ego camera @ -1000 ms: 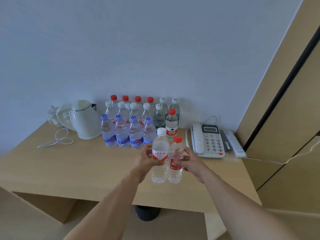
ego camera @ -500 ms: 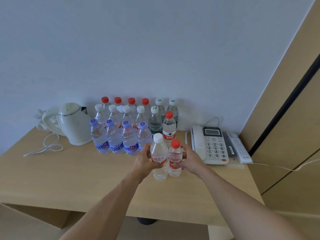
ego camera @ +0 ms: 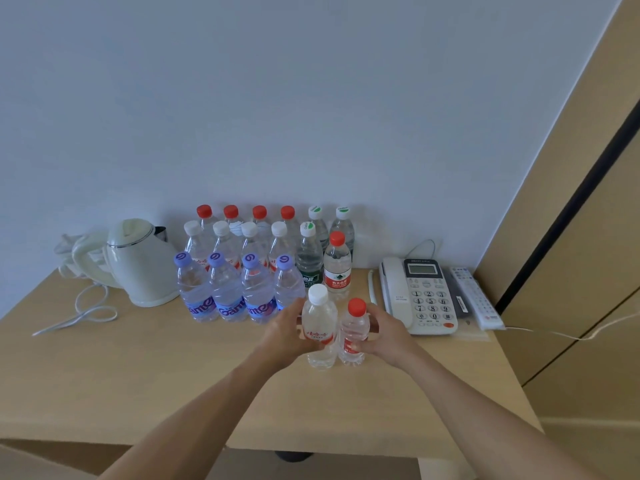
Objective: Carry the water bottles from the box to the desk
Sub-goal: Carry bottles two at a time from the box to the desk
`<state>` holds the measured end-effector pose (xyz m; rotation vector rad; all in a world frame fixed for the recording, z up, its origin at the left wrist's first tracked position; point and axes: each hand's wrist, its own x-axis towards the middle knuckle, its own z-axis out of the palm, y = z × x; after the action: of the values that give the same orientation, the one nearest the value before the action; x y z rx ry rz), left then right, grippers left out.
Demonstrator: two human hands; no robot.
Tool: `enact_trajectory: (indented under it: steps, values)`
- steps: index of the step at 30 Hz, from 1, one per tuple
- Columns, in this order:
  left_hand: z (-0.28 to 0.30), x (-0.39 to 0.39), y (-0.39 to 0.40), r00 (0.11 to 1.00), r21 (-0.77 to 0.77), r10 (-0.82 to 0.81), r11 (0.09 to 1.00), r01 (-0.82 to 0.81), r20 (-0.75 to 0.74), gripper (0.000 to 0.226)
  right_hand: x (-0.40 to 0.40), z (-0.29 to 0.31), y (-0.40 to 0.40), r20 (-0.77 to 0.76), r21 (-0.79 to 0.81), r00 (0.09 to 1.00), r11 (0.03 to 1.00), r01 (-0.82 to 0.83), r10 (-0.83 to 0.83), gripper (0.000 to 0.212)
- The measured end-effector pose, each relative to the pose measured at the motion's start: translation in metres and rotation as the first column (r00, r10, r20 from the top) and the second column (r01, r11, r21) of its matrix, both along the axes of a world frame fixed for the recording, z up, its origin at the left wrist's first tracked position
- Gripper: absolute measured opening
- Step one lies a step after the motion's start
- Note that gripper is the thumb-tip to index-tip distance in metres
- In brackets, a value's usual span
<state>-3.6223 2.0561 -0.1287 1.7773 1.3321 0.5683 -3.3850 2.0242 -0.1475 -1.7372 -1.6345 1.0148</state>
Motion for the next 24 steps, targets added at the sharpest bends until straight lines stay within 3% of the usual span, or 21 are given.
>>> enact_trajectory:
  steps: [4, 10, 13, 16, 24]
  values:
    - [0.023, -0.002, -0.002, 0.997, 0.081, -0.021, 0.996, 0.027, -0.073, 0.076, 0.000, 0.010, -0.004, -0.003, 0.069, 1.000, 0.997, 0.028, -0.028, 0.057]
    - [0.084, -0.002, 0.006, 0.975, 0.462, -0.072, 0.871, 0.165, -0.212, 0.056, -0.004, 0.039, -0.003, 0.042, 0.281, 0.994, 0.956, 0.082, -0.098, 0.041]
    - [0.104, 0.005, 0.016, 0.896, 0.445, -0.140, 0.829, 0.338, -0.421, 0.042, -0.006, 0.042, -0.005, 0.097, 0.315, 0.992, 0.948, 0.048, -0.083, 0.041]
    - [0.112, 0.011, 0.025, 0.810, 0.407, -0.154, 0.803, 0.436, -0.566, 0.041, -0.009, 0.042, -0.005, 0.148, 0.327, 0.986, 0.945, 0.029, -0.081, 0.042]
    - [0.120, 0.033, 0.055, 0.774, 0.413, -0.151, 0.774, 0.479, -0.615, 0.040, -0.009, 0.046, -0.004, 0.205, 0.312, 0.971, 0.949, 0.051, -0.120, 0.035]
